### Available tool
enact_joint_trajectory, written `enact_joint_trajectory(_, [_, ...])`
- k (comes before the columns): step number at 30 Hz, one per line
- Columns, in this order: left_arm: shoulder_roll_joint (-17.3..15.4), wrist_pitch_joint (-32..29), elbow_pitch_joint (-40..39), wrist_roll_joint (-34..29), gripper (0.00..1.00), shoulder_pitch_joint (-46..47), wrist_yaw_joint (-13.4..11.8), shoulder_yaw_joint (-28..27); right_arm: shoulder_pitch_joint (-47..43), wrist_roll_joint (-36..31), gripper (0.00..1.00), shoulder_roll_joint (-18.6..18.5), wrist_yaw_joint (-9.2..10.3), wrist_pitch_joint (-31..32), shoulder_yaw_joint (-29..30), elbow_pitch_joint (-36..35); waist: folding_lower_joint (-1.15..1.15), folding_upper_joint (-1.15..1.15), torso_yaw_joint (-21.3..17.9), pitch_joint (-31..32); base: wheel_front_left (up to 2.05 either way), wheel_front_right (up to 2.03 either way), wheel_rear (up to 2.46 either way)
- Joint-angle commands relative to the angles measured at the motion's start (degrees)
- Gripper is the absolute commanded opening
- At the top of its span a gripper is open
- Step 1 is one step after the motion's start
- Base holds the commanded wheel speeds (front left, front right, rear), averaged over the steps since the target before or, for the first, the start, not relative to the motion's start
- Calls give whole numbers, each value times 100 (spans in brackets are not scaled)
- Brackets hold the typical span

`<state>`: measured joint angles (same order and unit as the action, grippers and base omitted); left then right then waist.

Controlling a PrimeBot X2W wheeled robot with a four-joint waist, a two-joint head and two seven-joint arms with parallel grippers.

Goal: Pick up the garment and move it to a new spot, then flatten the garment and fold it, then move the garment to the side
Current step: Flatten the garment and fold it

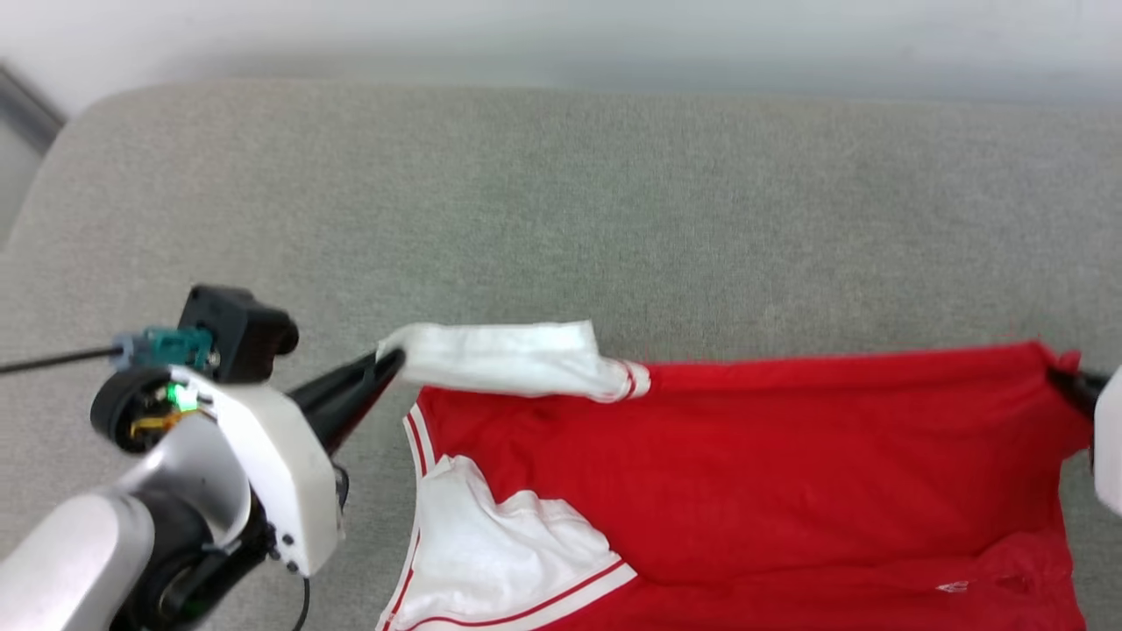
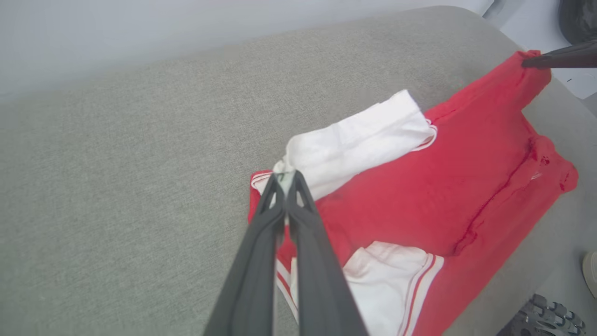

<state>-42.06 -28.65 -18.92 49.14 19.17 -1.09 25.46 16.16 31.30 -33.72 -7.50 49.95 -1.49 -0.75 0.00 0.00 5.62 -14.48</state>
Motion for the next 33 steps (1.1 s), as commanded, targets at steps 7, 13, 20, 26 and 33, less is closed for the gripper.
enact_joint_trajectory(7, [-150, 202, -146, 186, 0, -1009, -253, -17, -1425, -14, 0, 473, 2, 122, 534, -831, 0, 0, 140, 422, 0, 0, 0])
enact_joint_trajectory(13, [-321, 192, -129, 222, 0, -1743, -295, 159, -2283, -60, 0, 656, 2, 357, 785, -1148, 0, 0, 182, 428, 0, 0, 0])
enact_joint_trajectory(20, [-180, 212, 370, 140, 0, -1984, -119, 517, -2639, -149, 0, 566, 2, 369, 671, -1004, 0, 0, 176, 324, 0, 0, 0])
enact_joint_trajectory(26, [16, 172, 944, 3, 0, -1888, 119, 880, -2649, -206, 0, 345, 3, 170, 284, -697, 0, 0, 147, 244, 0, 0, 0])
enact_joint_trajectory(33, [235, 400, 1493, -344, 81, -1716, 317, 1153, -2495, -81, 0, 271, 3, -176, -63, -251, 0, 0, 114, 225, 0, 0, 0])
